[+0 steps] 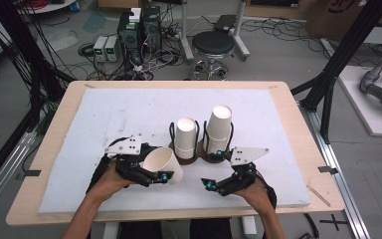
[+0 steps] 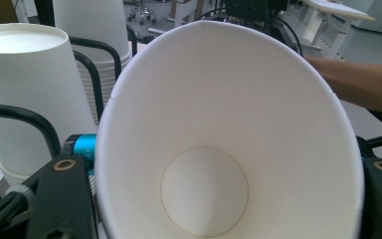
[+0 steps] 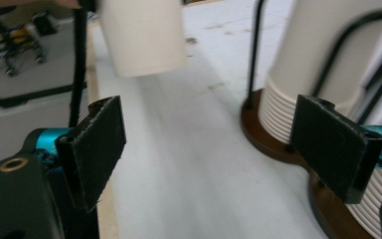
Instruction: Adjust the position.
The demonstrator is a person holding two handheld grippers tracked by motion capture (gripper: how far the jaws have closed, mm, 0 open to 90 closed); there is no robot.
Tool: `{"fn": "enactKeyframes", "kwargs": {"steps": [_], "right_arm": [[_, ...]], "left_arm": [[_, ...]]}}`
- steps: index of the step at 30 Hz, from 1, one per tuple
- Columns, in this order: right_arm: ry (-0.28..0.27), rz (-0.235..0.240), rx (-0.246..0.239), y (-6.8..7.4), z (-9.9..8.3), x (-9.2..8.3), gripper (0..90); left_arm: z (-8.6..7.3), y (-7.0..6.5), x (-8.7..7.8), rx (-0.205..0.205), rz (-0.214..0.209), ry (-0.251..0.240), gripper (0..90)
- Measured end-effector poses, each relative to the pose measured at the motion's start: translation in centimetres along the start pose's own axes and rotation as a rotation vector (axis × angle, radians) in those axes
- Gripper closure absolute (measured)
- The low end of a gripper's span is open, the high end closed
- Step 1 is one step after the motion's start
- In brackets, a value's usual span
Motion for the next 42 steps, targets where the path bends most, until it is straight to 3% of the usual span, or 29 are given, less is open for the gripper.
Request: {"fn": "enactKeyframes", "kwargs": {"steps": [3, 4, 8, 14, 17, 20, 24, 33, 42], "right_arm": [[-0.026, -0.046, 0.005, -0.4, -0.6, -0.9, 14.8], [-0.014, -0.038, 0.035, -0.3, -0.8, -1.3, 14.8], [-0.040, -0.089, 0.072, -1.1, -1.7, -2.5, 14.8], [-0.065, -0.208, 0.129, -2.3, -2.5, -3.8, 14.8], [-0.070, -0.268, 0.162, -2.9, -3.0, -4.1, 14.8], [-0.072, -0.277, 0.198, -3.3, -3.7, -4.1, 14.8], [-0.059, -0.344, 0.234, -3.8, -4.6, -4.2, 14.8], [-0.051, -0.463, 0.258, -4.2, -5.2, -4.7, 14.8], [-0.038, -0.486, 0.254, -4.4, -5.4, -4.5, 14.8]], "left_arm": [[0.0, 0.0, -0.1, 0.001, 0.014, 0.006, 31.0], [0.0, 0.0, -0.1, -0.002, 0.022, 0.011, 31.0], [0.0, 0.0, 0.1, -0.002, 0.035, 0.025, 31.0], [-0.1, 0.1, -0.1, -0.001, 0.074, 0.036, 31.0], [-0.1, 0.1, -0.1, 0.001, 0.093, 0.037, 31.0], [0.0, 0.0, -0.2, 0.011, 0.106, 0.039, 31.0], [0.0, -0.1, -0.2, 0.019, 0.111, 0.039, 31.0], [-0.6, 0.0, -0.3, 0.007, 0.137, 0.052, 31.0], [-1.0, 0.1, -0.1, -0.007, 0.149, 0.056, 31.0]]}}
Point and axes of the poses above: each handheld gripper's, and its own axes: x roughly forward along the jaws, z roughly out of its top, y roughly to its left, the point moved 3 cm from there along x, roughly forward along the jaws, and after that the axes turned 9 degrees about -z, right-handed, at the moved point
